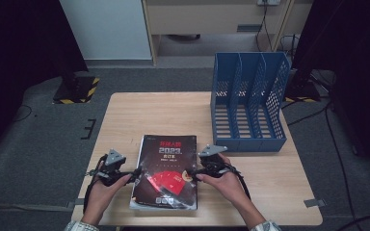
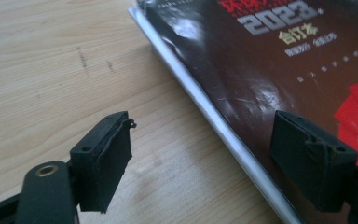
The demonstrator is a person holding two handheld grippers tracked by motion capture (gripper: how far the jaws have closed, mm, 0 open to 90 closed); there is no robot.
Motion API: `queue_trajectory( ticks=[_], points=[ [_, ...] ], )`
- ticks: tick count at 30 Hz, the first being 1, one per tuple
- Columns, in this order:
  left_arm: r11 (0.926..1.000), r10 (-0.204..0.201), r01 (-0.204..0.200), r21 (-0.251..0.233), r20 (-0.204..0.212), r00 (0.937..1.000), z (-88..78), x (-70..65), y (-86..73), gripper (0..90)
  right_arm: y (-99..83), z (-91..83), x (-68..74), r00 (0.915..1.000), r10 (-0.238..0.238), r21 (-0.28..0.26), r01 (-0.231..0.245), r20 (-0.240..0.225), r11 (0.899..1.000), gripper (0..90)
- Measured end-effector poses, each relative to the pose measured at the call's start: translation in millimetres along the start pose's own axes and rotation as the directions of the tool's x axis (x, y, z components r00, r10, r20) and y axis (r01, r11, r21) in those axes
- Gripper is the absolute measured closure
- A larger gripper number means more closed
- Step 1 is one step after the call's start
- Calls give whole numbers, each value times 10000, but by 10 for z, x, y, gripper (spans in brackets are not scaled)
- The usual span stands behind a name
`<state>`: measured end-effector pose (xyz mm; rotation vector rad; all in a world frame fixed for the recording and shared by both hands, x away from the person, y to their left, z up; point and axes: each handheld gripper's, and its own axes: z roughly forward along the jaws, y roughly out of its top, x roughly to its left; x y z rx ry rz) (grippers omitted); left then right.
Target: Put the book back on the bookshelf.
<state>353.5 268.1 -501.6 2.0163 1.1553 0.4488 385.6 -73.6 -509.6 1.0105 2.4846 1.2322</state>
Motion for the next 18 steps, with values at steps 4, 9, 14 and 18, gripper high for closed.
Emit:
queue_trajectory(
  ticks=[4,9,14,18],
  points=[
    [9995,-314,317,-57,530,9981,66,1,11,226,-39,37,15,9989,382,-71,-384,-286,9992,161],
    [9999,137,-137,-17,951,9954,84,-84,26,293,-86,44,-25,9920,1043,-60,-1050,-709,9945,157],
    [9999,154,-152,-31,1129,9935,100,-100,23,308,-86,52,-3,9912,891,-28,-898,-980,9960,174],
    [9997,241,-240,-24,1068,9940,98,-110,27,308,-81,49,16,9930,781,-43,-788,-886,9969,173]
  ],
)
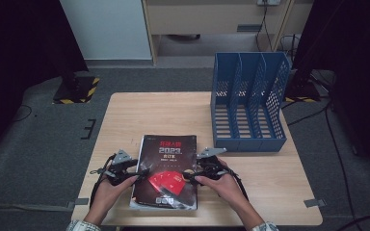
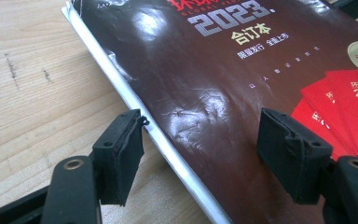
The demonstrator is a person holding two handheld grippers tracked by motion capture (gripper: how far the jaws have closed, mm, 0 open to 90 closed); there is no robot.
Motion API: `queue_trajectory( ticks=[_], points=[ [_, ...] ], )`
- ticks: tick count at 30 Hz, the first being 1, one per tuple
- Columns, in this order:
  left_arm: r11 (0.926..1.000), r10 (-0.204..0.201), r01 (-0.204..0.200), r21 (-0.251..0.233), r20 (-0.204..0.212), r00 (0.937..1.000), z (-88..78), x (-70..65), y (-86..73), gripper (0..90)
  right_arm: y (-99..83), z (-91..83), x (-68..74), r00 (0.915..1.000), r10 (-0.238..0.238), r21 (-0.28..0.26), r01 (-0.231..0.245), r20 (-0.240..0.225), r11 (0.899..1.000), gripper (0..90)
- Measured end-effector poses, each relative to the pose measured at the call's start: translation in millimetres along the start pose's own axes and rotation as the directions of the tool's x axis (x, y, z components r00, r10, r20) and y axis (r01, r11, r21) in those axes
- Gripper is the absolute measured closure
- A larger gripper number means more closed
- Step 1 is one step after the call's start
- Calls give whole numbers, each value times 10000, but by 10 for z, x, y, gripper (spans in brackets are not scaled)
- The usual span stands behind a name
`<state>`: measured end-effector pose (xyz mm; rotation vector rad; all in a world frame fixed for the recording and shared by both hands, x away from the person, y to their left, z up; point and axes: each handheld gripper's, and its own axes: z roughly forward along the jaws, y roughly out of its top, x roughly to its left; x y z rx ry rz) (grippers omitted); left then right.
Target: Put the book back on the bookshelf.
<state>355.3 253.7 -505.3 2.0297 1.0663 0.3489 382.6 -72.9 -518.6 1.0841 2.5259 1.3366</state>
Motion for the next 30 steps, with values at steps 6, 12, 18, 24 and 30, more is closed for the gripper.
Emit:
queue_trajectory(
  ticks=[6,12,18,24,30],
  points=[
    [10000,10,-10,15,20,10000,-5,2,-5,309,32,-27,80,9985,-414,-274,424,355,9987,175],
    [9998,205,-205,-21,69,9998,6,-15,1,309,100,-71,135,9991,-410,-958,399,-96,9946,179],
    [9996,273,-273,-34,83,9996,18,-34,7,307,167,-25,163,9991,-110,-978,69,-410,9952,208],
    [9994,335,-334,-49,191,9993,38,-53,15,309,230,57,145,9980,306,-1013,-360,-549,9942,293],
    [9991,434,-434,-23,250,9987,50,-70,26,308,254,181,213,9984,370,-638,-396,-417,9972,388]
  ],
)
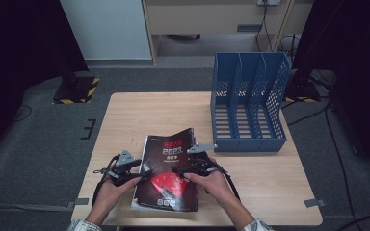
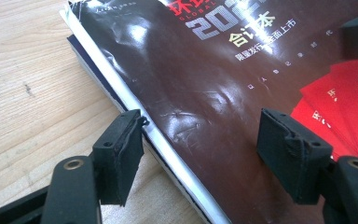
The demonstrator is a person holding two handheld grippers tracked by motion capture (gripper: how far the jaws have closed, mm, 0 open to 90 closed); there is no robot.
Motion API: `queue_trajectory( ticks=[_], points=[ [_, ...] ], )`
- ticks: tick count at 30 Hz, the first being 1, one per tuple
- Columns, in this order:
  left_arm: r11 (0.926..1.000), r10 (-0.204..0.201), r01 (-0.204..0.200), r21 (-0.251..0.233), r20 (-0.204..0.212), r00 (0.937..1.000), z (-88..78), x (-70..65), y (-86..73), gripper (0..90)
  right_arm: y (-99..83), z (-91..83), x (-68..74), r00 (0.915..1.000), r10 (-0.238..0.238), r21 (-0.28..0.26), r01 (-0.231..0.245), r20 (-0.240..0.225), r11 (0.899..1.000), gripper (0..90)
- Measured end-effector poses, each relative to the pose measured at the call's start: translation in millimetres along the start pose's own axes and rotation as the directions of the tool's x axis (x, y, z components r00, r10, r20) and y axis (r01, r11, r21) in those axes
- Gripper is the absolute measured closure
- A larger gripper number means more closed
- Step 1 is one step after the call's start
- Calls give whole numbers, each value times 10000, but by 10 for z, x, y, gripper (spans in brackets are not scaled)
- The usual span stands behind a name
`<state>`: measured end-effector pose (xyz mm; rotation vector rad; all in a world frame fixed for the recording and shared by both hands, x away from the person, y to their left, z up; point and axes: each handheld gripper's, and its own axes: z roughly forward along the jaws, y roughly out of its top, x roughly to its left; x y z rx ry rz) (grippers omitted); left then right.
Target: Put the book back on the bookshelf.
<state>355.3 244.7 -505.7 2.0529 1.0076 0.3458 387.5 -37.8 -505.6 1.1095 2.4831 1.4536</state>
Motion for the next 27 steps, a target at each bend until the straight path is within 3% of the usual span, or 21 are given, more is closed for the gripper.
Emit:
queue_trajectory(
  ticks=[3,4,6,10,18,27],
  points=[
    [10000,44,-44,-14,15,10000,4,-6,3,308,6,4,-1,9994,116,-23,-115,332,9999,558],
    [10000,44,-44,-14,15,10000,4,-6,3,308,6,4,-1,9994,116,-23,-115,332,9999,558],
    [10000,74,-74,-10,58,10000,9,-15,8,292,15,-17,-31,9970,239,-135,-229,736,9996,668],
    [9999,-61,63,-144,129,9999,30,-34,34,237,44,-68,-55,9964,202,-526,-159,819,9985,751],
    [9997,-5,4,-239,-45,10000,103,-43,84,160,132,-184,-53,9940,-404,-916,499,1021,9946,808],
    [9973,-146,147,-721,11,9999,223,-36,200,134,291,-276,11,9794,-1469,-1287,1649,1385,9779,835]
  ],
)
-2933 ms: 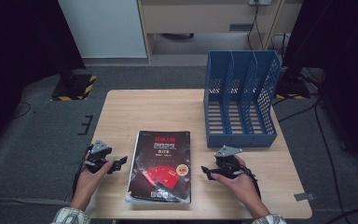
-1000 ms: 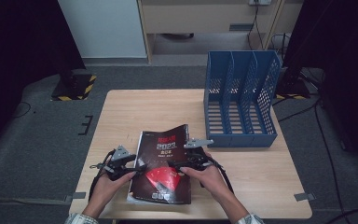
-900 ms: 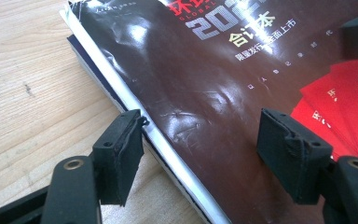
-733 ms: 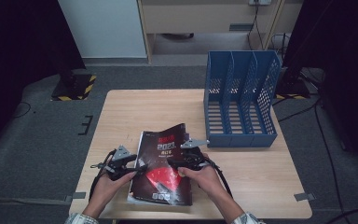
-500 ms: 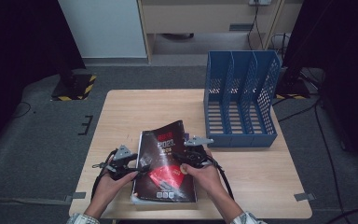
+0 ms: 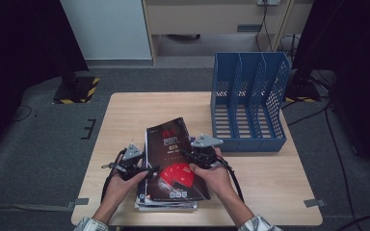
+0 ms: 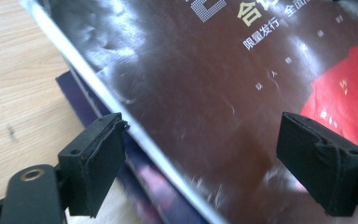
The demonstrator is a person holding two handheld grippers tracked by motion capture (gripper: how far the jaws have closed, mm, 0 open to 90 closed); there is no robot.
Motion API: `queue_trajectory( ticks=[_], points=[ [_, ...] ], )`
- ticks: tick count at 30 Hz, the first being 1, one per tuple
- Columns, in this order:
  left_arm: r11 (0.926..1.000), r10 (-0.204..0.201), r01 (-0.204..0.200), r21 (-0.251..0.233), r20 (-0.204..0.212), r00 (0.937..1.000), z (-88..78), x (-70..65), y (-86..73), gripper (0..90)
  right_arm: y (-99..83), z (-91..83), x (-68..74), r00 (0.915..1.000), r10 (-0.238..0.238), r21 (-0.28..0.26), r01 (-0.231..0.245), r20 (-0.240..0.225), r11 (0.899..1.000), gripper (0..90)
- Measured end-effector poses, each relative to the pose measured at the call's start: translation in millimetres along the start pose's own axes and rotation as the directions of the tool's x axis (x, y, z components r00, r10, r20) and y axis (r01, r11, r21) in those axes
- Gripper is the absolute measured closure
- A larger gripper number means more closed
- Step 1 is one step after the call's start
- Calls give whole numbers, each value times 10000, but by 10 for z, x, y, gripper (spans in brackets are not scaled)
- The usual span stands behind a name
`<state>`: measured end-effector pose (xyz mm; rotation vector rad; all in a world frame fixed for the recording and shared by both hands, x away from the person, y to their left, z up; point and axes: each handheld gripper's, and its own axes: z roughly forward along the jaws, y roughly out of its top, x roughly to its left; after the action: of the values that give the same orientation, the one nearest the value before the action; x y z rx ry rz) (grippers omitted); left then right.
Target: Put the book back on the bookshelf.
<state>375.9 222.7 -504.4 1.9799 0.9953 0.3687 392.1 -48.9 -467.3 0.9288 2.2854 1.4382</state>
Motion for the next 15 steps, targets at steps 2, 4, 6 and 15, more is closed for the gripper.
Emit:
queue_trajectory(
  ticks=[2,4,6,15],
  points=[
    [10000,44,-44,17,43,10000,4,-9,-3,127,33,-7,34,9997,-231,-84,231,-10,9997,839],
    [10000,40,-40,21,69,10000,-2,-8,-4,122,61,-14,63,9990,-448,-186,446,-69,9988,843],
    [10000,-72,72,-34,111,9999,-9,7,-4,118,99,-36,102,9974,-711,-382,707,-110,9968,845],
    [9994,-358,358,-9,216,9991,28,75,-4,117,175,-132,109,9928,-1169,-1021,1135,-275,9883,850]
  ],
)
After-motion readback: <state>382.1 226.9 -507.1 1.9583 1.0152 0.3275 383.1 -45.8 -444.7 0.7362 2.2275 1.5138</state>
